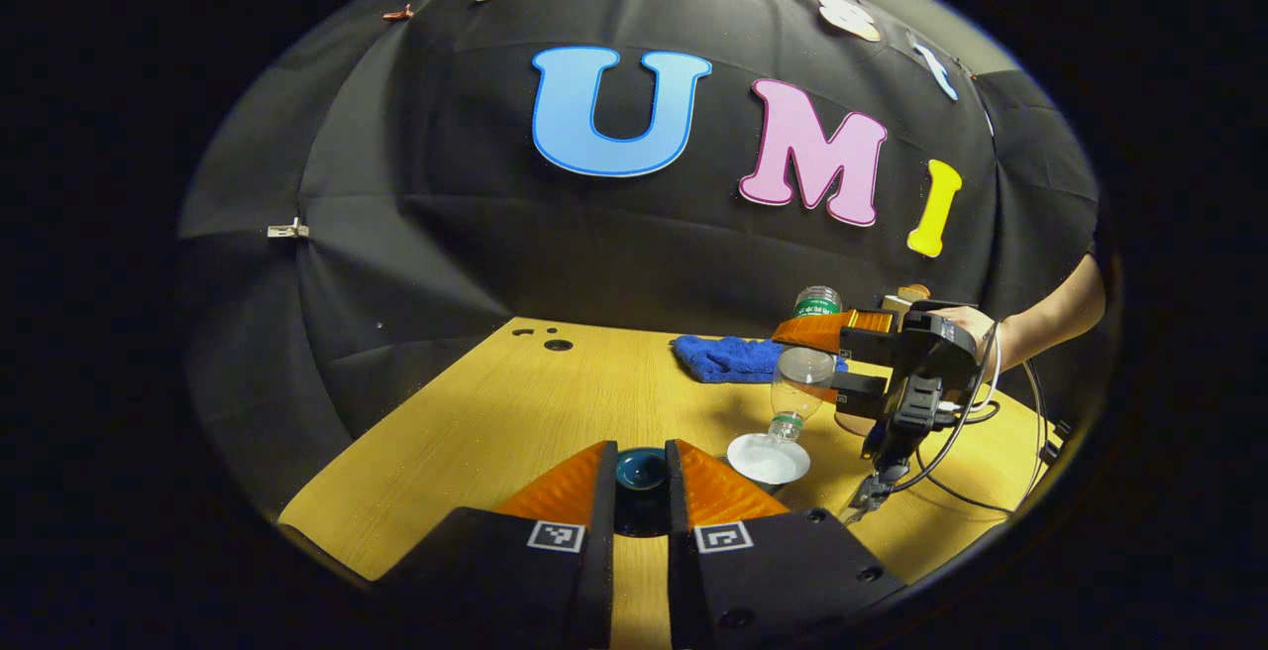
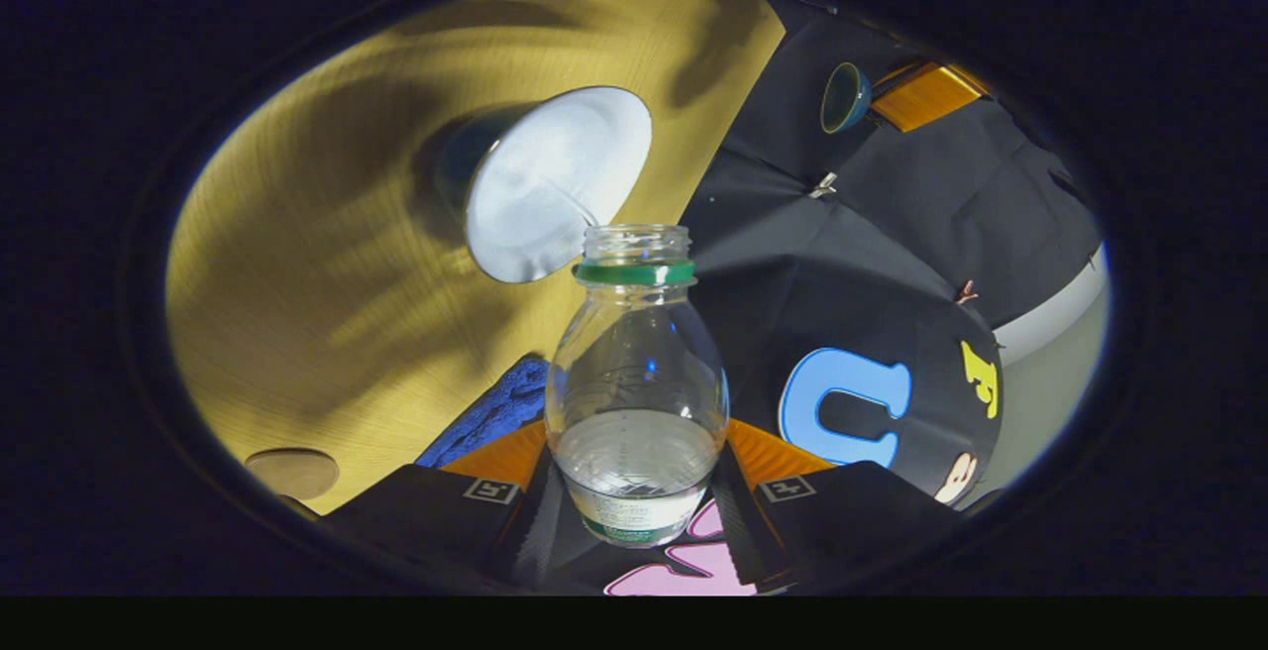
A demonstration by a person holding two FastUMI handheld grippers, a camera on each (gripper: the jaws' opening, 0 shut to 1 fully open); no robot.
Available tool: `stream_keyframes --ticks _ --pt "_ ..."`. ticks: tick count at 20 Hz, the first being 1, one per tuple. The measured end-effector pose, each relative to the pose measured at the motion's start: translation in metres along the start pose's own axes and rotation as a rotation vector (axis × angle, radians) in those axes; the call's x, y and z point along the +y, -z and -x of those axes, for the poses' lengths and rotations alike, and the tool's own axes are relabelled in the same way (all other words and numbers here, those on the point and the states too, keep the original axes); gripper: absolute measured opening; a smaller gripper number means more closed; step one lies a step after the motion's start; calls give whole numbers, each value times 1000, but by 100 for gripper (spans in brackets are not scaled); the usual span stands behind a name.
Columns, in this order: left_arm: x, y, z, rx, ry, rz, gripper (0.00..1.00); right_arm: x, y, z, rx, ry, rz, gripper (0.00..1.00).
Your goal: Open the teacup lid with one hand, grasp the water bottle and pour water into the teacup with the other hand; after pouring, place the water bottle on the coaster and then close the teacup lid.
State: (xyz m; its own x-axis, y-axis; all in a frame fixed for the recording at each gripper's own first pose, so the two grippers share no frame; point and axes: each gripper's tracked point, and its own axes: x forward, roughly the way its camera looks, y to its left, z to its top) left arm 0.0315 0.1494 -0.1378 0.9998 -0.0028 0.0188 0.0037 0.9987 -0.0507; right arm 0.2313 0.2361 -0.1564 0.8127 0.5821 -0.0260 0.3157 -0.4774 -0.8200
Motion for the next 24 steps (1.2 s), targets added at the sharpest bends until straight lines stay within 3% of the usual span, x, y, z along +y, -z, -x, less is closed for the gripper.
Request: stream_keyframes --ticks 1,6,12,20,24 --pt "-1 -1 0 -1 -1 1 23 0 0 -2 1 -1 -2 72" --pt "-4 -4 1 1 -14 -3 26 2 1 4 8 -8 -21 72" --pt "-9 -14 -1 -12 -53 -5 26 -13 18 15 73 -5 -171 72" --pt "-30 -44 -4 -48 -130 8 26 -1 61 52 273 -129 -854 72" --pt "-52 -65 -5 -63 -149 1 26 6 82 78 381 -177 -1271 73"
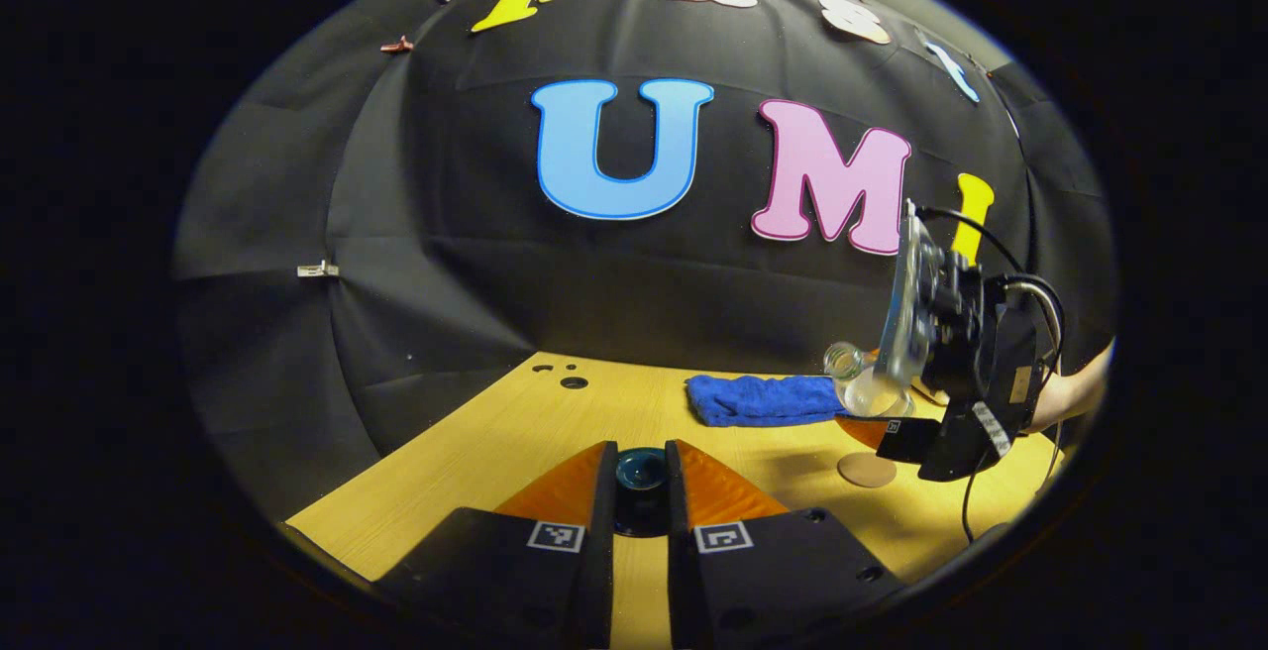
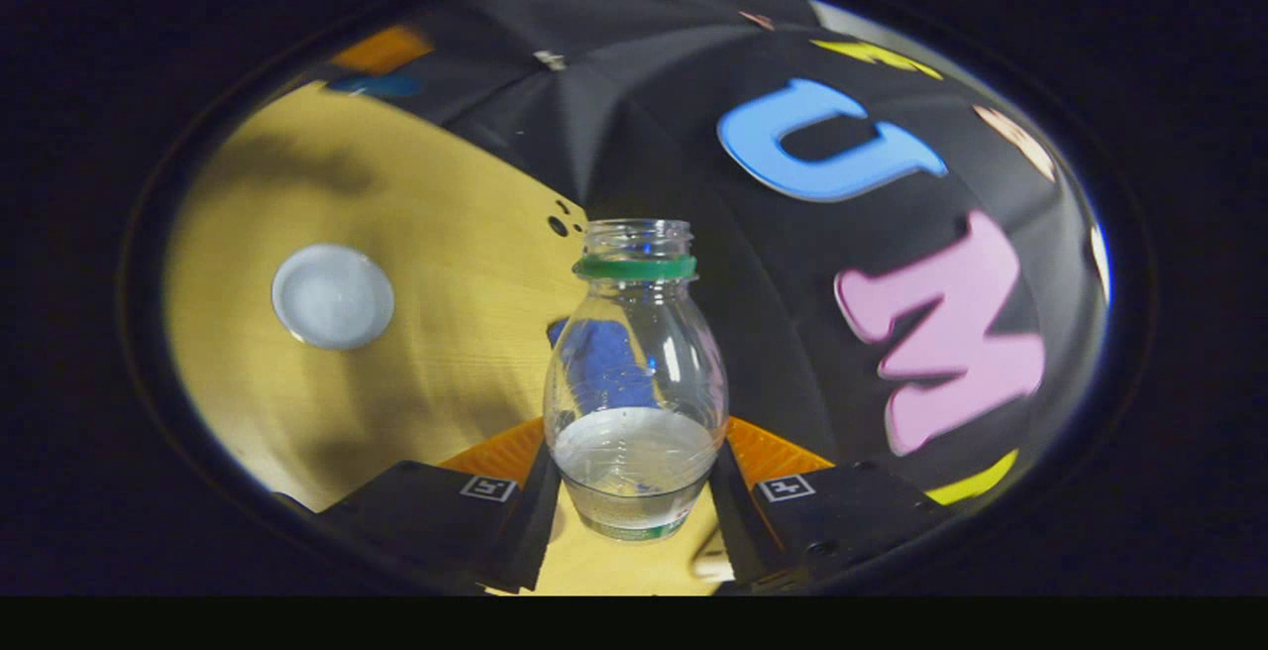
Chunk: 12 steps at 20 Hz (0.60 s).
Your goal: Open the teacup lid with one hand, grasp the water bottle and pour water into the teacup with the other hand; after pouring, place the water bottle on the coaster and then close the teacup lid.
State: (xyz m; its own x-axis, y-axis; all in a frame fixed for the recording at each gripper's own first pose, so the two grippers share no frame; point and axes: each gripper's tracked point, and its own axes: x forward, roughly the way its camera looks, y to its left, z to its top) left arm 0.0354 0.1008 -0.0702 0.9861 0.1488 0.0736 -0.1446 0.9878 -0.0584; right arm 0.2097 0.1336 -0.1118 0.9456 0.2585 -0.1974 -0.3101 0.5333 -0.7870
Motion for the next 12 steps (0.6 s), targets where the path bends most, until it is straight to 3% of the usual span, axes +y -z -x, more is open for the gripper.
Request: stream_keyframes --ticks 5,8,10,12 --pt "-29 -9 4 20 -5 44 23 -16 16 -10 34 -22 -440 73" --pt "-39 -12 6 11 -15 44 26 -25 34 -8 22 -55 -700 73" --pt "-44 -6 3 19 -16 53 30 -28 37 -14 -30 -45 -795 73" --pt "-46 3 -1 34 -17 53 26 -25 40 -18 -66 -26 -807 73"
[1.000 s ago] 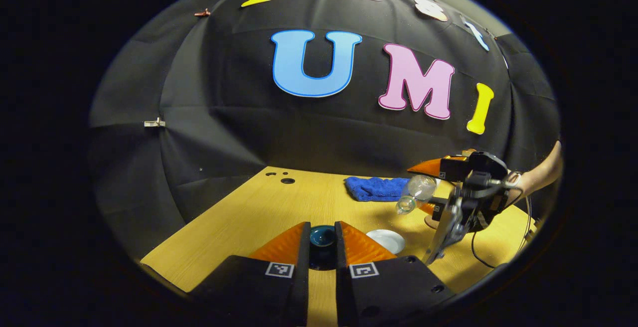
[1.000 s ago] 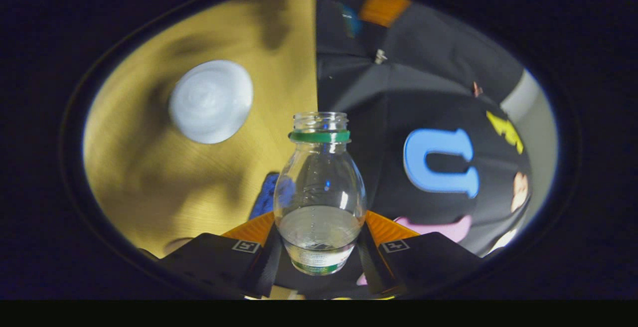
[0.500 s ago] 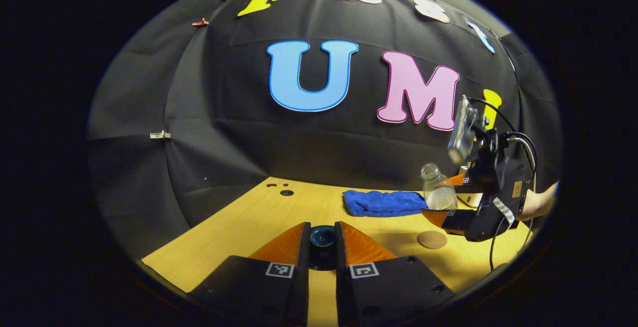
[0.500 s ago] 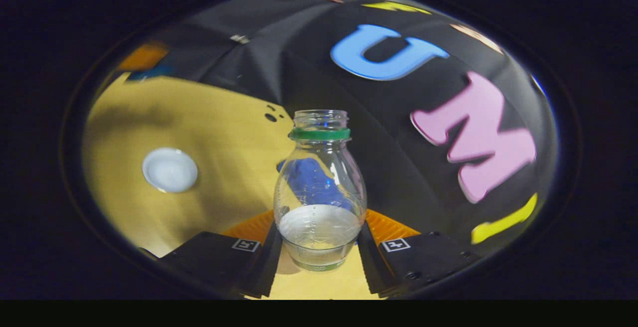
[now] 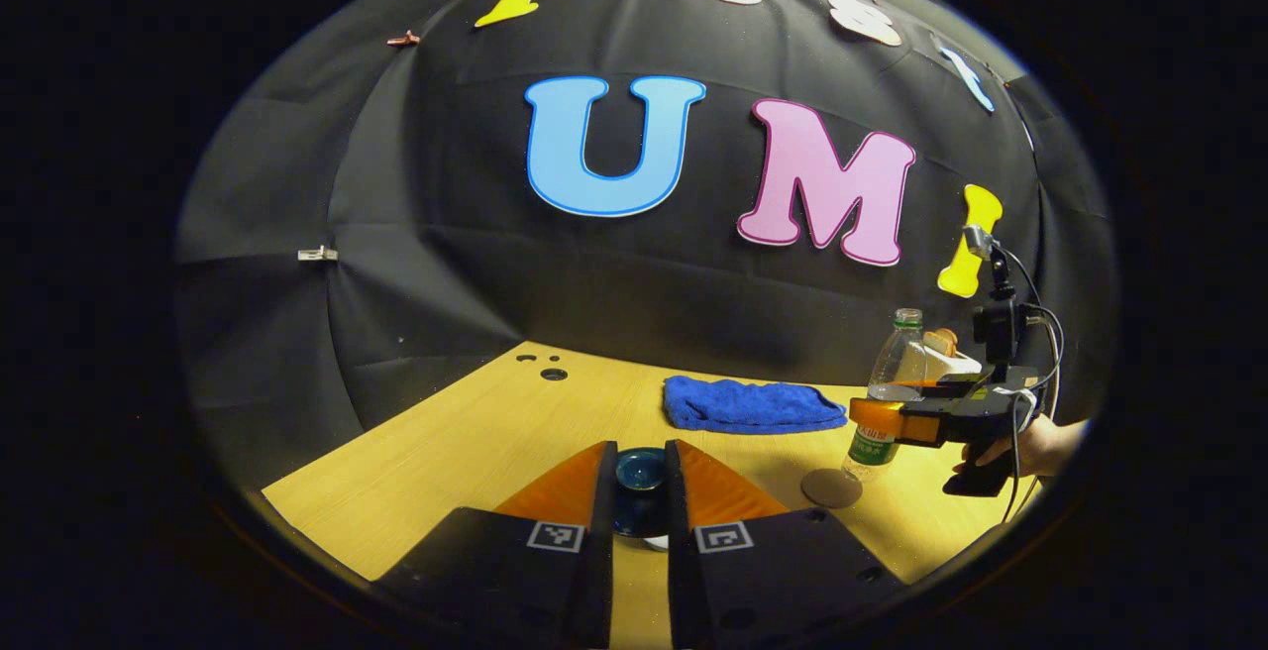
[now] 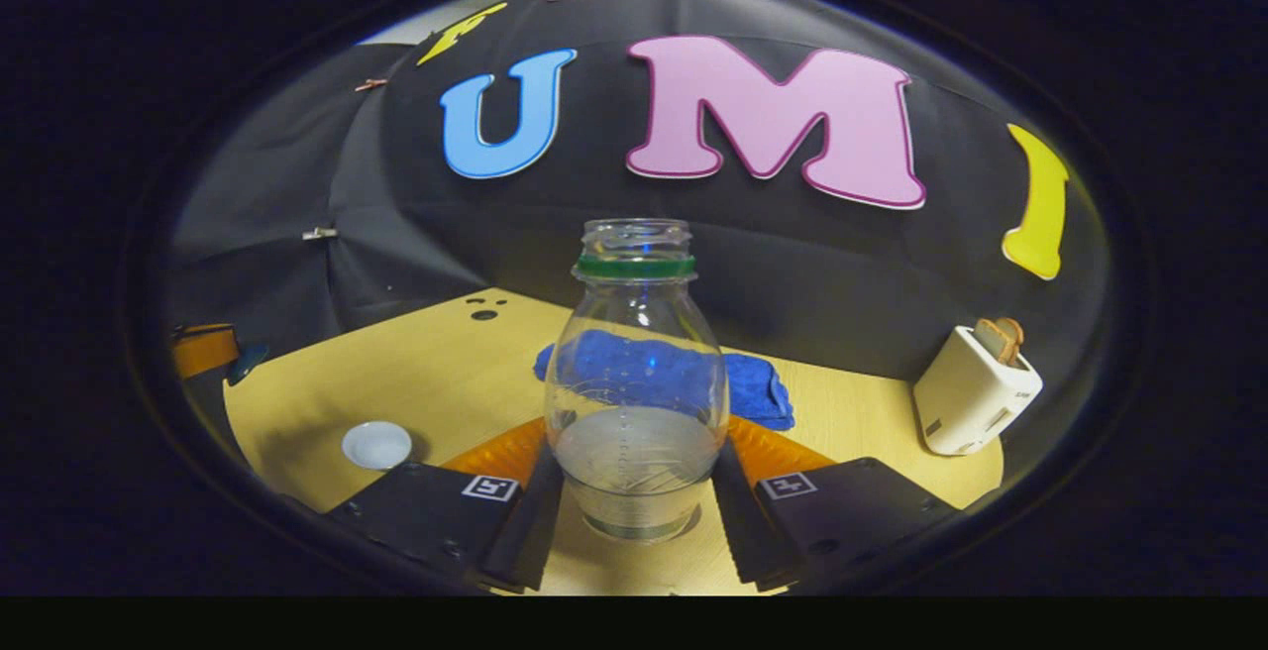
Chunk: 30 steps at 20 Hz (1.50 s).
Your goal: Open the teacup lid with one hand, grasp the water bottle and pour water into the teacup with the other hand; after pouring, place the water bottle on the coaster and then close the teacup lid.
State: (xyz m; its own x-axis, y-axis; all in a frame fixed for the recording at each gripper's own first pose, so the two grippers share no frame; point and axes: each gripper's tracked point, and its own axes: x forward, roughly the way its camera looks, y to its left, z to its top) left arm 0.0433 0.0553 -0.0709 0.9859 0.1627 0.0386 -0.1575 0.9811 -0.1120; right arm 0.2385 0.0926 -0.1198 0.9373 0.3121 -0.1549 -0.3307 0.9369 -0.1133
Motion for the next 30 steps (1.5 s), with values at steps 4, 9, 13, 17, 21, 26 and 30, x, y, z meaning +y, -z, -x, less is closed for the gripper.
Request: stream_keyframes --ticks 4,9,13,17,21,26,30 --pt "-3 12 -12 15 6 -9 27 -8 14 -18 -68 18 -19 73" --pt "-6 18 -26 13 13 11 23 -22 44 -28 -44 45 -46 73" --pt "-6 22 -37 9 8 28 24 -29 53 -28 -46 64 -111 71" --pt "-5 28 -38 18 4 33 24 -25 57 -28 -54 58 -113 75" --pt "-5 30 -36 22 3 24 27 -23 65 -28 -31 54 -114 96" --pt "-8 33 -39 23 0 21 24 -25 66 -21 -21 50 -114 99" --pt "-17 34 -45 23 23 9 27 -28 72 5 -11 71 -64 100"
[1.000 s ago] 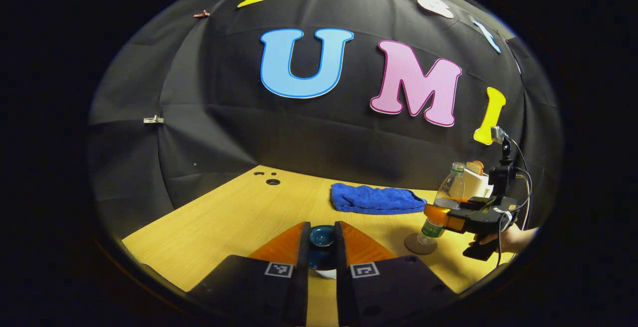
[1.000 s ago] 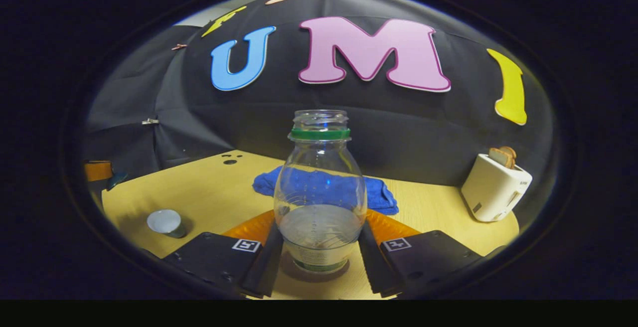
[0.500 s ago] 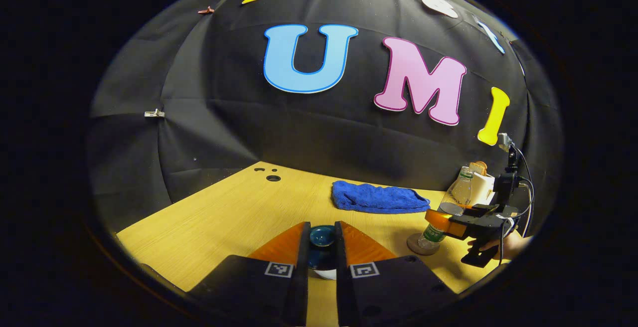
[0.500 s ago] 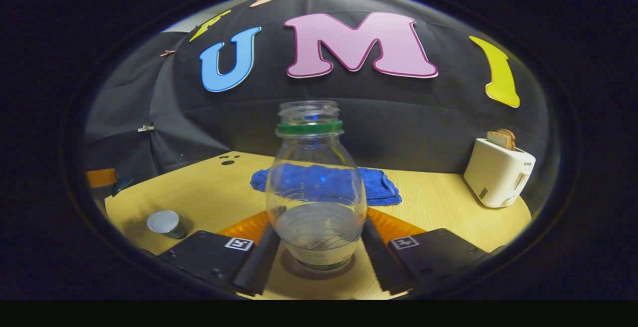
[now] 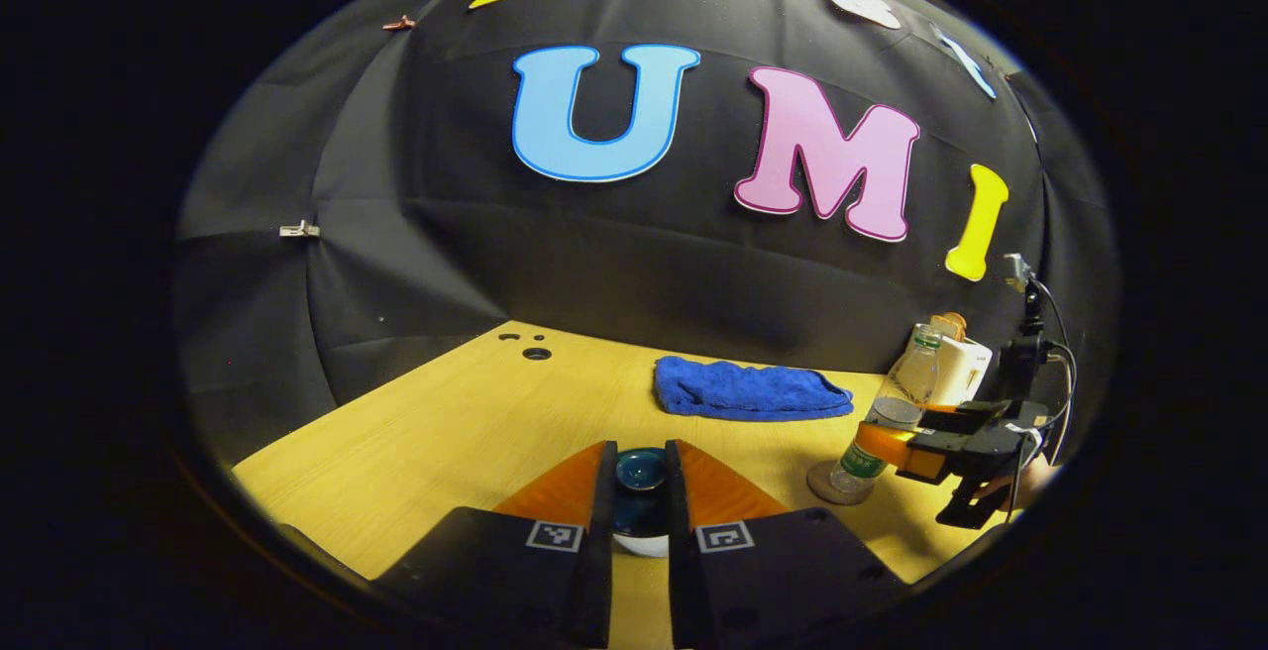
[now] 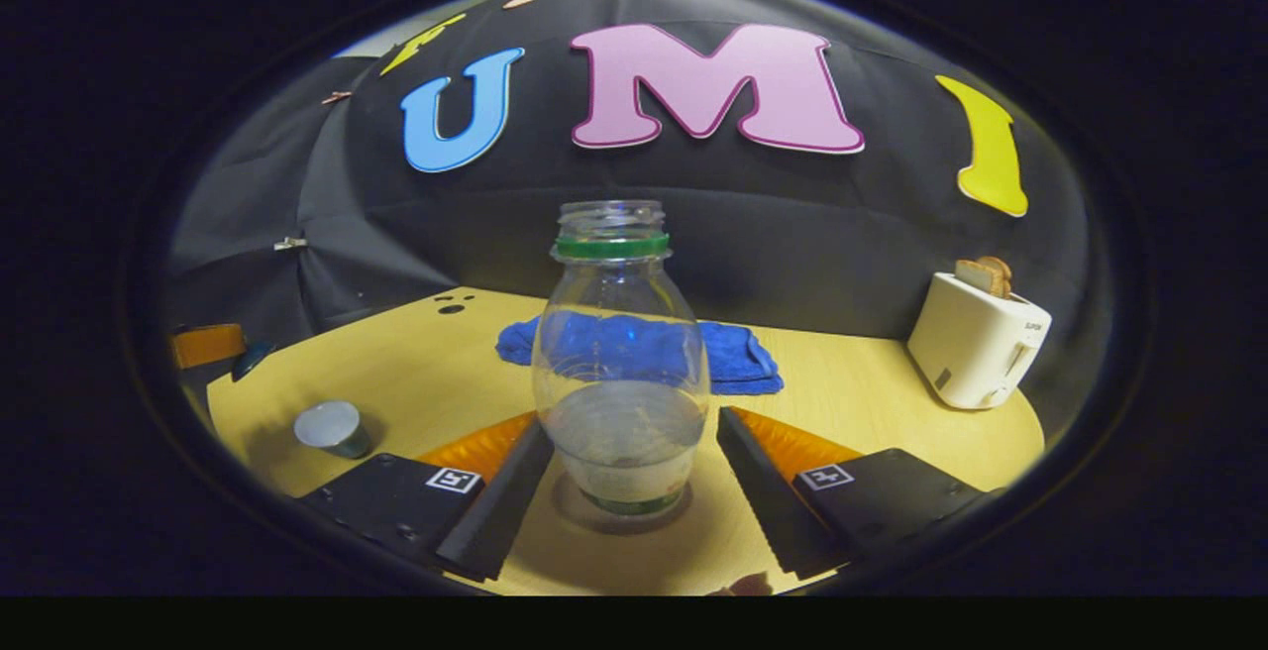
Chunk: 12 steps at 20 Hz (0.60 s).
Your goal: Open the teacup lid with one hand, grasp the water bottle and pour water into the teacup with the other hand; after pouring, place the water bottle on the coaster and then close the teacup lid.
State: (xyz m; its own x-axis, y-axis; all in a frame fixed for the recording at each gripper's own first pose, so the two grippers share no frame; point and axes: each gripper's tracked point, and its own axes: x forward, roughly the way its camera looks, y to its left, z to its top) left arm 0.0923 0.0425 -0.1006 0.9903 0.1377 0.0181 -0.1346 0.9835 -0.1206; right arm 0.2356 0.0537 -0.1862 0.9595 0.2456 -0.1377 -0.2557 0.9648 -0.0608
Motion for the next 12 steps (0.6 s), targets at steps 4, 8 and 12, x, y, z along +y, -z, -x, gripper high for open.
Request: stream_keyframes --ticks 4,8,12 --pt "-5 9 -12 3 14 -11 27 3 12 29 17 -7 23 96" --pt "-8 31 -21 28 6 -71 30 -3 26 54 54 24 32 98" --pt "-16 56 -27 56 28 -109 24 -3 36 75 81 37 2 98"
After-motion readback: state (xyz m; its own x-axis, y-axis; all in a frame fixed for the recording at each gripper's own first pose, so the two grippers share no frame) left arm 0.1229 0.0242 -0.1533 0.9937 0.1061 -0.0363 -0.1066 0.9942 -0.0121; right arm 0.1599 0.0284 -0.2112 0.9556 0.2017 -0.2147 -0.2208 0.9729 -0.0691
